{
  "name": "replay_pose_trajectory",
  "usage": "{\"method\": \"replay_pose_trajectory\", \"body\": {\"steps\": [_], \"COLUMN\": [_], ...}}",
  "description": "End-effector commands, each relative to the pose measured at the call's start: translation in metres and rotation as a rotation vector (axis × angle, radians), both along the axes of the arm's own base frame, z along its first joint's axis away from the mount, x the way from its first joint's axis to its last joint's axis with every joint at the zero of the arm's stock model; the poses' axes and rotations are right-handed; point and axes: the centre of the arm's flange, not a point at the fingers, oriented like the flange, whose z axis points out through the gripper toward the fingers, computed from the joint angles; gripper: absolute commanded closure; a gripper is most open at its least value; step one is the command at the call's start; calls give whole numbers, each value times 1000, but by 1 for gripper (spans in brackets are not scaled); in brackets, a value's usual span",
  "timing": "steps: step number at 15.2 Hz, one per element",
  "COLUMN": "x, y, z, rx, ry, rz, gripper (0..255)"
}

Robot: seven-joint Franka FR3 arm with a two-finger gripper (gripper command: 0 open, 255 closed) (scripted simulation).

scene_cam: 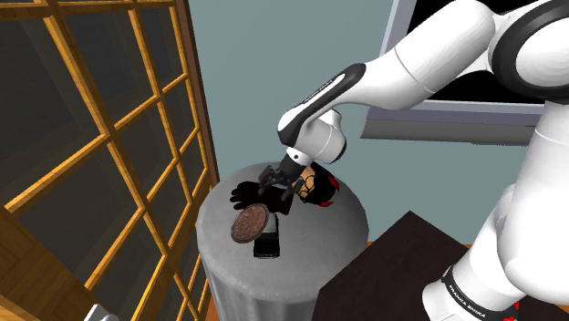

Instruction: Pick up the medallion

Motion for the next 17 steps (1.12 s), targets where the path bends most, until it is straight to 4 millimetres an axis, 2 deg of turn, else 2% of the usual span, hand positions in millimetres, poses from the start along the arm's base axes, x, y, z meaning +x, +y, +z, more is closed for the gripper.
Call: {"method": "replay_pose_trajectory", "body": {"steps": [1, 8, 10, 11, 17], "x": [11, 11, 11, 11, 10], "y": [11, 11, 11, 11, 11], "z": [-14, -51, -54, -55, -54], "rx": [32, 32, 32, 32, 32], "ry": [-2, -3, -2, -2, -2], "rz": [-27, -27, -27, -27, -27], "gripper": [0, 0, 0, 255, 255]}}
